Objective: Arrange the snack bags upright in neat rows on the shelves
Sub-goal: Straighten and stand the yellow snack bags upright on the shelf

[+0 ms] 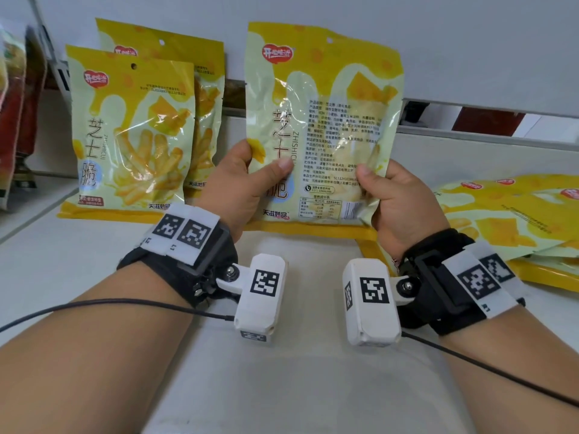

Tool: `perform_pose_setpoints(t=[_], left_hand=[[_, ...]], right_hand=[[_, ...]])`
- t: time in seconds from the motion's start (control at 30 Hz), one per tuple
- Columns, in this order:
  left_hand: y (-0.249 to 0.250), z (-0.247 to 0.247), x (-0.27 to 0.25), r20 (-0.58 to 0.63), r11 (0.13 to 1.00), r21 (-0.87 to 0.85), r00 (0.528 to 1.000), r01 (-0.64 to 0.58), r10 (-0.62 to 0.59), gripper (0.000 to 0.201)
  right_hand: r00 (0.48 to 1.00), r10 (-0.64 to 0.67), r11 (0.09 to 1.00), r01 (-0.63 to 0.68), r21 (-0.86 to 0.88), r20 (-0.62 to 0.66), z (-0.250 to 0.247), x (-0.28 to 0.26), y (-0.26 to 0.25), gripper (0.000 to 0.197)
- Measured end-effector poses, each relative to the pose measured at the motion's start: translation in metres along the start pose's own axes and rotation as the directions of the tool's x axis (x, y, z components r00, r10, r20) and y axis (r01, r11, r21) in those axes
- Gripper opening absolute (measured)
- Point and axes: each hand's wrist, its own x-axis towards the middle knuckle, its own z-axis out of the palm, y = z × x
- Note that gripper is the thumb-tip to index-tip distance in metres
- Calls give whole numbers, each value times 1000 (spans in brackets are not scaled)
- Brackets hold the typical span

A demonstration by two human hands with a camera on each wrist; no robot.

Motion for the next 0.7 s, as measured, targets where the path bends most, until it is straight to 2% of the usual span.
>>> perform_pose_setpoints(t=[0.1, 0.27, 0.37, 0.43, 0.53, 0.63, 0.7], left_hand=[[0, -1, 2, -5, 991, -134, 1000, -1, 0, 13], [2, -2, 0, 23, 997, -79, 1000, -6, 8, 21], [7, 2, -1, 59, 992, -118, 997, -39, 46, 27], [10, 5, -2, 58, 980, -188, 995, -67, 79, 25], [14, 6, -4, 37, 953, -288, 993, -94, 109, 16], [14, 5, -3, 4, 947, -310, 996, -79, 84, 19], [14, 4, -2, -1, 952, -298, 997, -77, 80, 17]], right_hand=[[1000, 9, 1000, -9, 10, -1, -1, 1, 0, 16], [996, -80, 995, 82, 56, -40, -1, 0, -3, 16], [995, -83, 996, 86, 38, -62, -2, 0, -4, 16], [996, -80, 996, 81, 24, -46, -1, -1, -5, 15], [990, -143, 989, 142, 43, 20, 2, -3, -8, 15], [976, -214, 969, 206, 136, 46, 4, -4, -14, 22], [975, -216, 965, 204, 165, 55, 3, -4, -16, 29]])
